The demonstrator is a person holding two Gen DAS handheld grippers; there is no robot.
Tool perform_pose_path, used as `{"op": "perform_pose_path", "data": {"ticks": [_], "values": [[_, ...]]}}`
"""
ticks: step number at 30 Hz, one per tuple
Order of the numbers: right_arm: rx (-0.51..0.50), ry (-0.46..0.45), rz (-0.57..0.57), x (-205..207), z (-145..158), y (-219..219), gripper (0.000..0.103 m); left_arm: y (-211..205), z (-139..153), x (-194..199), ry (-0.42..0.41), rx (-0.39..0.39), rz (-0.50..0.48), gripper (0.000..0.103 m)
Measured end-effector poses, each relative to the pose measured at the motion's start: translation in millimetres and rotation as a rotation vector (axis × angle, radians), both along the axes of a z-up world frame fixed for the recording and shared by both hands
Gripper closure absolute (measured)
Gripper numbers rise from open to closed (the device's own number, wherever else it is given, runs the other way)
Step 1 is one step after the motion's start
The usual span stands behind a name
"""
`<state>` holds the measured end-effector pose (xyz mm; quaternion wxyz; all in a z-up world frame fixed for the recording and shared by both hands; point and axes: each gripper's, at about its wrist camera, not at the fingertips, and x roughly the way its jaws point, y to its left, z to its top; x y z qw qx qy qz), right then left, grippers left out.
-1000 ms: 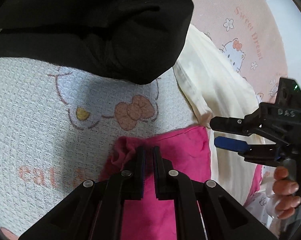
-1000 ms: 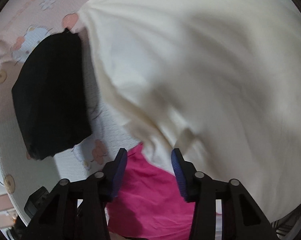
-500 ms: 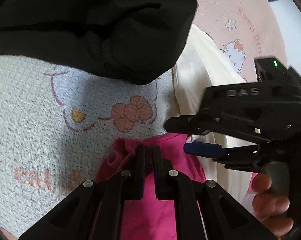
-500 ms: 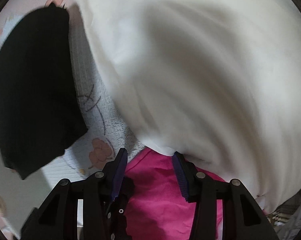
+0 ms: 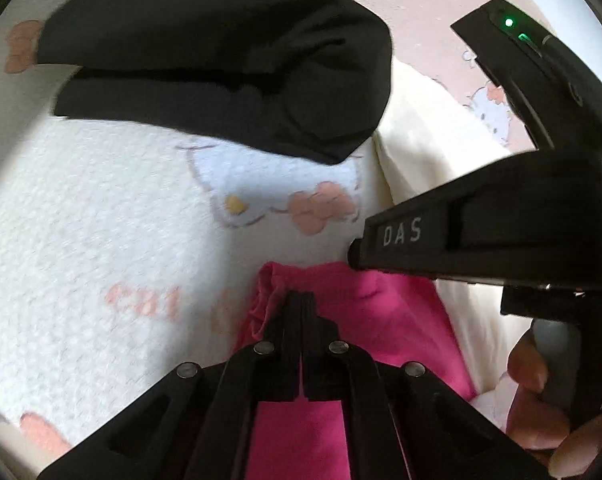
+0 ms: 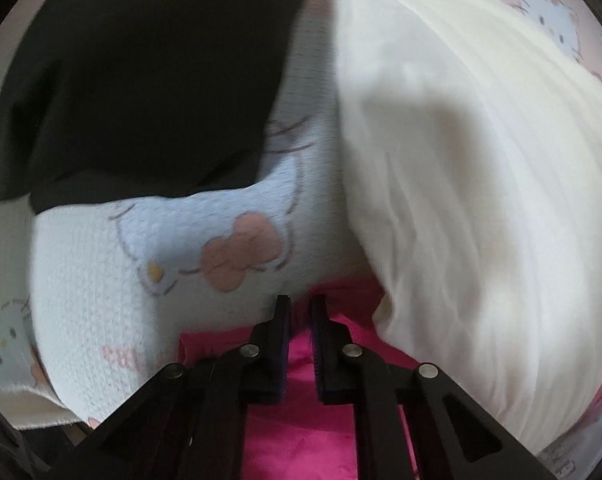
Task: Fold clothes
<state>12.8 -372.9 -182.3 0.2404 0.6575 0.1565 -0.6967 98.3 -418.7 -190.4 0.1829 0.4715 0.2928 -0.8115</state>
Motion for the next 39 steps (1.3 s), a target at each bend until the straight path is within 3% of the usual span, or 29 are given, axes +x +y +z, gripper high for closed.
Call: {"op": "perform_pose_path", "data": {"ticks": [8, 14, 18, 21, 25, 28, 29, 32, 36, 39], "values": [[-0.112, -0.032, 0.091, 16.3, 6.7, -15.8, 0.093, 1.6, -1.1, 18.3, -0.034, 0.017, 0.01, 0.103], [-0.146, 0.064, 0.337, 48.9, 17.2, -35.3, 0.089, 2.4, -1.3, 23.0, -0.038, 0.041, 0.036, 0.103], [-0.289, -0.043, 0.405, 57.1, 26.9, -39.3, 0.09, -10.0, 2.9, 32.9, 0.019, 0.127, 0.127, 0.103], [-0.35, 0.049, 0.444, 56.7, 51.9, -30.9, 0.089, -27.0, 19.1, 45.5, 0.115, 0.185, 0.219, 0.102], [-0.384, 0.136, 0.449, 17.3, 93.7, -8.8, 0.068, -49.7, 40.8, 62.4, 0.243, 0.262, 0.341, 0.101], [-0.372, 0.164, 0.411, -15.2, 121.0, 10.1, 0.062, -60.2, 50.9, 58.4, 0.24, 0.275, 0.326, 0.093], [-0.368, 0.17, 0.403, -23.3, 127.4, 15.6, 0.061, -62.9, 51.2, 59.5, 0.237, 0.282, 0.309, 0.084], [-0.329, 0.165, 0.38, -41.2, 133.6, 32.9, 0.06, -66.5, 46.5, 58.8, 0.248, 0.311, 0.257, 0.026], [-0.303, 0.148, 0.351, -44.1, 120.5, 36.5, 0.06, -56.1, 33.6, 40.4, 0.221, 0.328, 0.201, 0.024], [-0.31, 0.141, 0.398, -35.5, 112.3, 31.1, 0.06, -46.4, 30.6, 28.9, 0.152, 0.255, 0.112, 0.024]]}}
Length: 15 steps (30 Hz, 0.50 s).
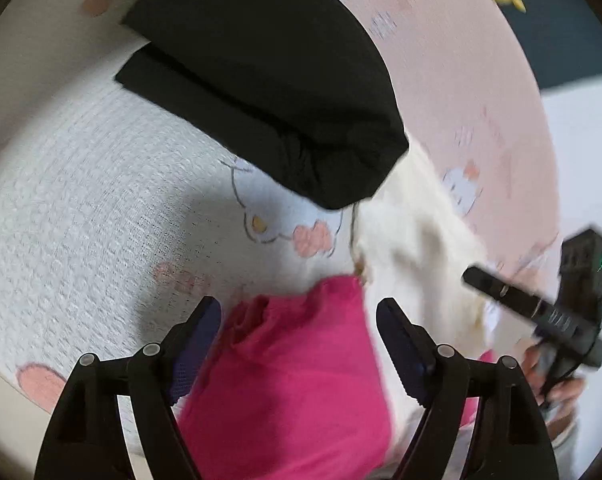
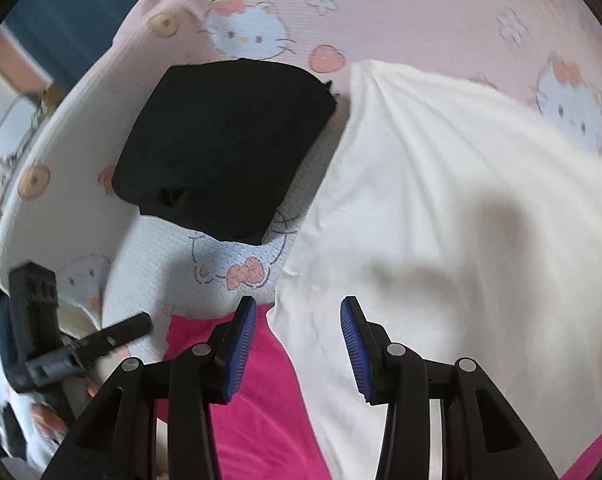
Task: Fold clothes
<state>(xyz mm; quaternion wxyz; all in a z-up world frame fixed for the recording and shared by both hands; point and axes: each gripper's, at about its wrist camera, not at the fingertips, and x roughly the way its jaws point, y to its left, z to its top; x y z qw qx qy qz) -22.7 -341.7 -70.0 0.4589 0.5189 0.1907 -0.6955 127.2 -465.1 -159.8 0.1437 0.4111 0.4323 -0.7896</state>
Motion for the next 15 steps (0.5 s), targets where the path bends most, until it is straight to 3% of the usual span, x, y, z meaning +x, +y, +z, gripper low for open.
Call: {"op": "perform_pose_path", "data": {"ticks": [4, 8, 15], "values": [[-0.004, -0.001, 0.064, 11.4, -10.9, -7.1, 0.06, 14.4, -5.0, -8.3, -0.082, -0.12, -0.118, 0.024], [-0.008, -0.001, 0.128, 22.9, -21.7, -14.2, 0.06, 27.9, -6.5, 0.4, -0.107, -0.212, -0.173, 0.024], [0.024, -0.004, 0.317, 50.4, -45.4, -46.4, 0.06, 42.4, -24.9, 25.3, -0.144, -0.21, -0.123, 0.024]]}}
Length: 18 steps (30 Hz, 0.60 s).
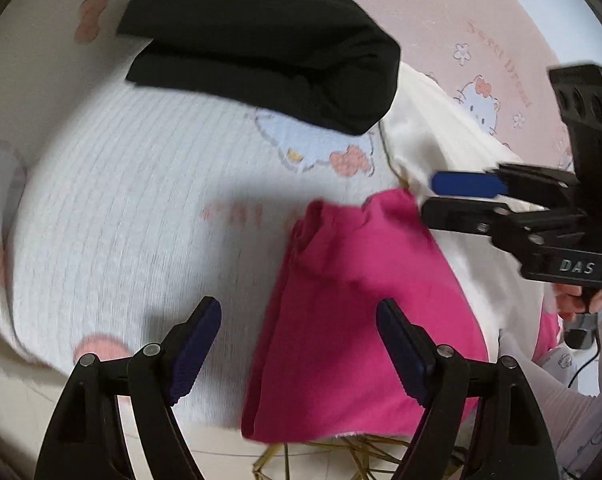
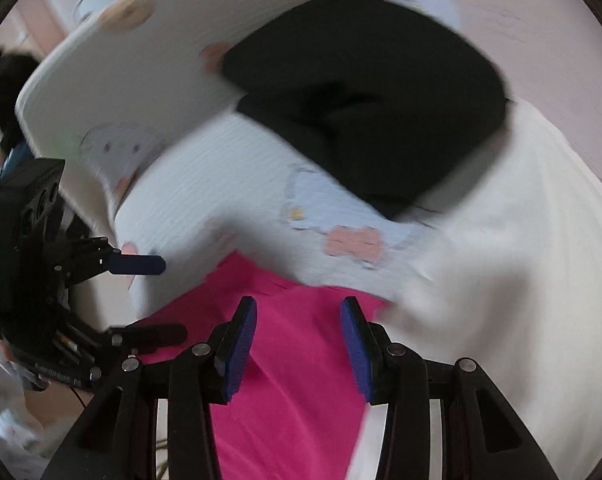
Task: Fold clothes
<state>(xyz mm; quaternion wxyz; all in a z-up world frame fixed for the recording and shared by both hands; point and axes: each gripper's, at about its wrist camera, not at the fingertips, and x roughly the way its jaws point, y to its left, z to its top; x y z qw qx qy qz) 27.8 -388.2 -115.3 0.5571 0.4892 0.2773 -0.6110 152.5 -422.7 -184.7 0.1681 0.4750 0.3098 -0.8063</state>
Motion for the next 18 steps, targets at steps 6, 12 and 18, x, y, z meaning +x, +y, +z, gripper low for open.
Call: {"op": "perform_pose_path", "data": {"ticks": [6, 12, 18], "values": [[0.03, 0.0, 0.169, 24.3, -20.7, -29.3, 0.06, 4.6, -1.3, 33.2, -0.031, 0.002, 0.114, 0.026], [0.041, -0.003, 0.269, 33.4, -37.9, -42.3, 0.06, 11.3, -2.9, 81.2, 0.002, 0.097, 0.35, 0.04], [0.038, 0.011, 0.319, 37.2, -44.2, -45.8, 0.06, 15.3, -25.9, 98.1, 0.026, 0.256, 0.458, 0.059]]}}
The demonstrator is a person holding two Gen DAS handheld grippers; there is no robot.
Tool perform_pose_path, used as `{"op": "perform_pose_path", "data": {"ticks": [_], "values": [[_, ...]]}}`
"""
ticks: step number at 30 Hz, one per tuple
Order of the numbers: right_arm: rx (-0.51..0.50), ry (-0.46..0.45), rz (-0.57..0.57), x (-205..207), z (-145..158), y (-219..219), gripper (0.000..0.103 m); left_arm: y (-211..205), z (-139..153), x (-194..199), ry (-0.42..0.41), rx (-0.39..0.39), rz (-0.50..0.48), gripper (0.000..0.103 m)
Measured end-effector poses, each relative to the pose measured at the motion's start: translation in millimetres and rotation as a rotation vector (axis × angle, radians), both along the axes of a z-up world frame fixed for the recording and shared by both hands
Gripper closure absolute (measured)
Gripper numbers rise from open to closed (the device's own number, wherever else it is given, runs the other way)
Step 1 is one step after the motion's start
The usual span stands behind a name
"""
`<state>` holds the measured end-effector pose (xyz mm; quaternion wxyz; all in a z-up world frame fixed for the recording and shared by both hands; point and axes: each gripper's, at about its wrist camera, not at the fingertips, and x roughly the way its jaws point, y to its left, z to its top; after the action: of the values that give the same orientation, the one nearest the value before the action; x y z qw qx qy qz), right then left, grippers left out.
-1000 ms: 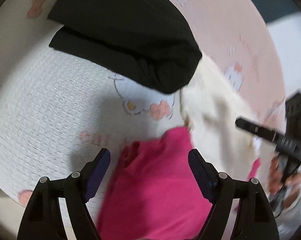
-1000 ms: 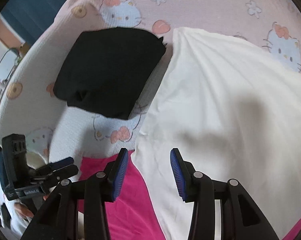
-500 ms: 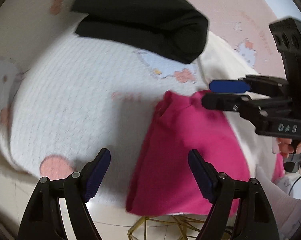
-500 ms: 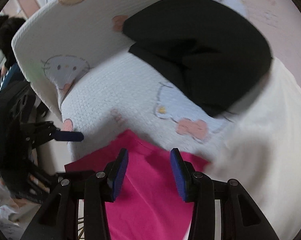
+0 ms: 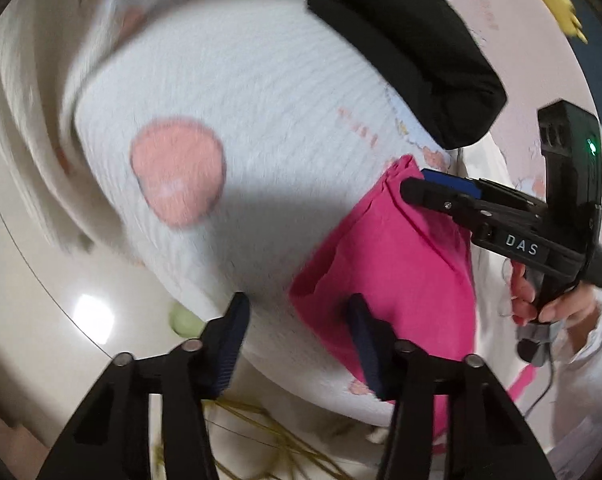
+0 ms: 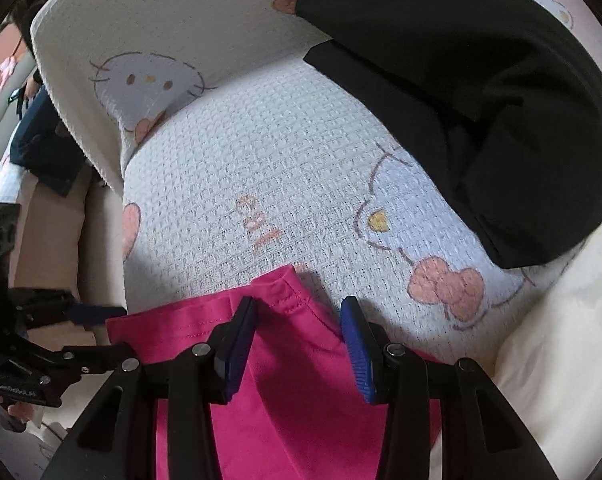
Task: Fold clothes
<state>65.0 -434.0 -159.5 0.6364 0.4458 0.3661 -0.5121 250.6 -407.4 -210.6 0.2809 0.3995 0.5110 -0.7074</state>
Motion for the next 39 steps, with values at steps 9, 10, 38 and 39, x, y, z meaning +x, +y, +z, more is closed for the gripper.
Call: {"op": "perform_pose_path", "data": {"ticks": [9, 10, 38, 39], "values": [[-0.04, 0.098, -0.007, 12.6, 4.4, 5.4, 0.085, 8.7, 4.2, 8.1, -0.032, -0.056, 0.038, 0.08], [-0.044, 0.109, -0.008, 14.0, 4.8, 6.0, 0.087, 9.6, 5.8, 9.4, -0.033, -0.064, 0.04, 0.086], [-0.052, 0.301, -0.115, 21.8, 20.7, -17.7, 0.057, 3.7, 50.0, 49.0, 0.171, -0.069, 0.119, 0.099], [-0.072, 0.312, -0.122, 22.9, 26.1, -15.3, 0.051, 2.2, 51.7, 50.2, 0.168, -0.062, 0.123, 0.099]]}}
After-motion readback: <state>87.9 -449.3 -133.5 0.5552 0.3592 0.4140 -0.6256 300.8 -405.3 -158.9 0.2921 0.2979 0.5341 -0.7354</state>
